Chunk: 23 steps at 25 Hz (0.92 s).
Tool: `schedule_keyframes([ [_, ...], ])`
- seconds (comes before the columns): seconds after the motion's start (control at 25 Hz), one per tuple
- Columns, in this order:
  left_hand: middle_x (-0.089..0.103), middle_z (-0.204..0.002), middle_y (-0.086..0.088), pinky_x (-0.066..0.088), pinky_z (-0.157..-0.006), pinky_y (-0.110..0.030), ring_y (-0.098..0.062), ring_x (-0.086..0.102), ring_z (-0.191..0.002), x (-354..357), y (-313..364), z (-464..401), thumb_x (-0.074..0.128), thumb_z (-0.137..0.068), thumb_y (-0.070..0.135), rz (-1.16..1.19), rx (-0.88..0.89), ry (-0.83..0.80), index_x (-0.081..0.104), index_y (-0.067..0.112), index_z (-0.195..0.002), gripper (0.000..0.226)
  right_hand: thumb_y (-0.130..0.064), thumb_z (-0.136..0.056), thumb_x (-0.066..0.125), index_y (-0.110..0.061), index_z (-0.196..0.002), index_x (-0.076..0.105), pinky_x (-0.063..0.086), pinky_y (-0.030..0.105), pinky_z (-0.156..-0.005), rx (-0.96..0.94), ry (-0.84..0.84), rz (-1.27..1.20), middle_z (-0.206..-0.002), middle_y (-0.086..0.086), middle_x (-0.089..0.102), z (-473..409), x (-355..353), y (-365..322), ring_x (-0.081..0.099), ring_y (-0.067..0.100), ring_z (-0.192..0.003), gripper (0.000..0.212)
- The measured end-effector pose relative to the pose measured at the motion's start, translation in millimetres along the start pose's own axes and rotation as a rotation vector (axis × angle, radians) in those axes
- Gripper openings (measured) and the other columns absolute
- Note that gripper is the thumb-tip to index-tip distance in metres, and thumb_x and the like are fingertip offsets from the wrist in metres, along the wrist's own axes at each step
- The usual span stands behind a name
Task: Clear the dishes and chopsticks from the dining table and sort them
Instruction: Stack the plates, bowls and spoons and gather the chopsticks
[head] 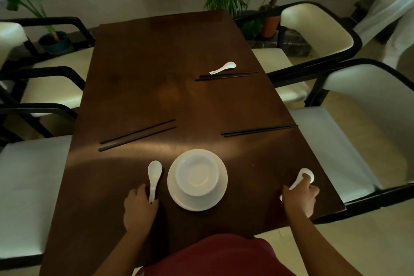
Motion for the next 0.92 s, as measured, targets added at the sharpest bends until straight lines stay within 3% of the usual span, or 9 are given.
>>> schedule_keyframes([
  [0.12,0.053,-0.114,-0.016,0.048,-0.080,-0.041,-0.031,0.054,-0.102,2.6,-1.7,-2.1,0.064,-0.083,0.017,0.013,0.041,-0.010,0.052,0.006,-0.121,0.042,-0.004,-0.082,0.061,-0.011,-0.136,0.031,0.051,0.051,-0.077,-0.098,-0.045,0.069,-0.123,0.024,0.044,3.3,3.4,-3.1,0.056,0.043,-0.101,0.062],
  [0.24,0.060,-0.100,-0.016,0.048,-0.076,-0.041,-0.028,0.057,-0.091,0.2,-0.8,-10.2,0.058,-0.085,0.010,0.043,0.089,-0.004,0.060,0.004,-0.102,0.018,-0.009,-0.082,0.063,-0.011,-0.132,0.033,0.053,0.044,-0.070,-0.210,-0.080,0.209,-0.113,0.021,0.054,7.2,5.6,-10.9,0.061,0.036,-0.092,0.058],
  [0.36,0.066,-0.094,-0.017,0.047,-0.073,-0.037,-0.029,0.060,-0.087,-1.5,0.0,-17.2,0.057,-0.084,0.005,0.093,0.093,0.024,0.066,0.002,-0.098,0.017,-0.012,-0.083,0.062,-0.010,-0.123,0.037,0.054,0.042,-0.068,-0.215,-0.079,0.220,-0.103,0.018,0.062,8.6,7.3,-18.6,0.064,0.034,-0.087,0.048],
  [0.52,0.066,-0.078,-0.011,0.052,-0.073,-0.035,-0.025,0.063,-0.072,-4.4,0.7,-19.1,0.057,-0.086,0.000,0.423,-0.062,-0.003,0.068,0.000,-0.102,0.020,-0.009,-0.083,0.060,-0.007,-0.117,0.049,0.053,0.046,-0.075,-0.073,-0.149,-0.010,-0.104,0.020,0.064,9.0,7.7,-33.5,0.063,0.037,-0.093,0.036],
  [0.72,0.064,-0.095,-0.009,0.053,-0.070,-0.033,-0.020,0.064,-0.083,-25.9,32.1,-12.2,0.046,-0.093,0.002,1.058,-0.223,-0.115,0.056,0.007,-0.111,0.022,-0.002,-0.081,0.063,-0.009,-0.122,0.056,0.056,0.045,-0.082,-0.009,-0.411,-0.478,-0.111,0.013,0.067,34.5,14.1,-97.9,0.065,0.025,-0.094,0.042],
  [0.92,0.049,-0.073,-0.008,0.048,-0.063,-0.027,-0.016,0.051,-0.067,-58.2,83.1,7.4,0.035,-0.098,0.009,1.134,-0.046,-0.070,0.057,0.008,-0.103,0.022,-0.003,-0.078,0.068,-0.012,-0.117,0.060,0.055,0.023,-0.057,-0.195,-0.653,-0.598,-0.092,-0.002,0.068,88.7,16.3,-148.9,0.065,0.007,-0.075,0.041],
])
Point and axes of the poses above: each hand's wrist, its own z-axis away from the middle knuckle, its own x-axis out of the palm, y = z × x, the point moved 1 cm from there along -z, towards the middle knuckle
